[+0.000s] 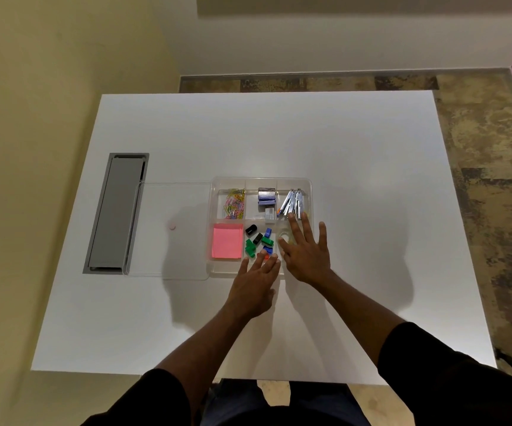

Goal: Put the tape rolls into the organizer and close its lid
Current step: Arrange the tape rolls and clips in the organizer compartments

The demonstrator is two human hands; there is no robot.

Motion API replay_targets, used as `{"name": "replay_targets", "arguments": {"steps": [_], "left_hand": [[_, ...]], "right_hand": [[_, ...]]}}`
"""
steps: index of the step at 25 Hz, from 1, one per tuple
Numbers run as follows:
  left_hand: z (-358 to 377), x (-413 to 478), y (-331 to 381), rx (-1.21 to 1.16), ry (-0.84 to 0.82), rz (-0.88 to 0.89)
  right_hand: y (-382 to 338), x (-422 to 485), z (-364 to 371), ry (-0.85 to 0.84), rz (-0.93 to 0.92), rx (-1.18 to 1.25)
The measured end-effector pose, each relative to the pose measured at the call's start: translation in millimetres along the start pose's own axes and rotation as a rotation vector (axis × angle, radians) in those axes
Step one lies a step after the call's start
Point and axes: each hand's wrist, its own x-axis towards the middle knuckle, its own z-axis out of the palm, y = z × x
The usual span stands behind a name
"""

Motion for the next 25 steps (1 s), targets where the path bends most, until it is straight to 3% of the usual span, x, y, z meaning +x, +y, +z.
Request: {"name": "replay_targets", "arguments": {"steps": [10,25], "left_hand": [[4,1,-1,0.004,0.035,0.005],[6,3,-2,0.023,0.065,0.014]], "right_hand": [[-3,13,-8,0.087,0.177,0.124],[-13,33,-1,0.124,0.268,0.163]]}}
